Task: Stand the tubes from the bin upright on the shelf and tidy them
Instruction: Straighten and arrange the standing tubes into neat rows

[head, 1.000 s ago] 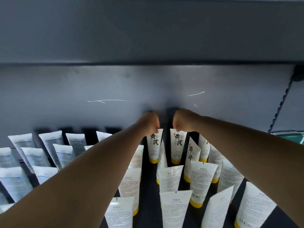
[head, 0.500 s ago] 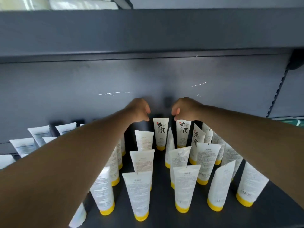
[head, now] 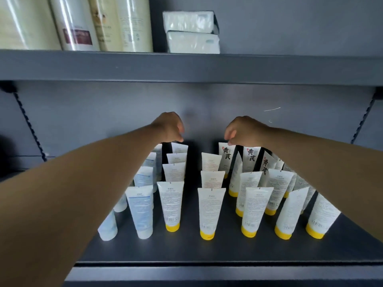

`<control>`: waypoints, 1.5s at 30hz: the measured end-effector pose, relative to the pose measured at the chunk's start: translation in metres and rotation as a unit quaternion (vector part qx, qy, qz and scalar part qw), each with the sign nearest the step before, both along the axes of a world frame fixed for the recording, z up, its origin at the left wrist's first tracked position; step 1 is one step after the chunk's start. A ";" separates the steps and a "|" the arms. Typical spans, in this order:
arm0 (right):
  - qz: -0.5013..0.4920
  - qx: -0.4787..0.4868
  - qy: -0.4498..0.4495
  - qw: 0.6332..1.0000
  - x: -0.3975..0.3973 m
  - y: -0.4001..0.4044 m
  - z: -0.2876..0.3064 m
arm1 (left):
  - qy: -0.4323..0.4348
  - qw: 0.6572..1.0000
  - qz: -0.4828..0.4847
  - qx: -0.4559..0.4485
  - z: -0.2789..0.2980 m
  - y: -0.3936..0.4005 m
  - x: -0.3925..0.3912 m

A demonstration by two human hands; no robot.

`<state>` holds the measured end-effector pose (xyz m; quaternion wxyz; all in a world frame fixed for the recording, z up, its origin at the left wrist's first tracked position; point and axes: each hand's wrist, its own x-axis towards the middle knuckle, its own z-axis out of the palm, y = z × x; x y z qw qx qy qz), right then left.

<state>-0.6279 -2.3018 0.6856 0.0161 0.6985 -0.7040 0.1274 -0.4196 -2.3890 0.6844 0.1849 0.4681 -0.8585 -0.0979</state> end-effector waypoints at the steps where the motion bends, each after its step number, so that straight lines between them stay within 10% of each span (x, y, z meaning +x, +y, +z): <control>1: 0.009 -0.001 -0.006 1.000 0.006 0.002 0.000 | 0.000 1.000 0.009 0.002 -0.001 0.004 0.010; 45: -0.004 0.023 -0.044 0.999 0.086 -0.103 -0.026 | -0.063 0.997 -0.037 0.024 -0.037 -0.118 0.069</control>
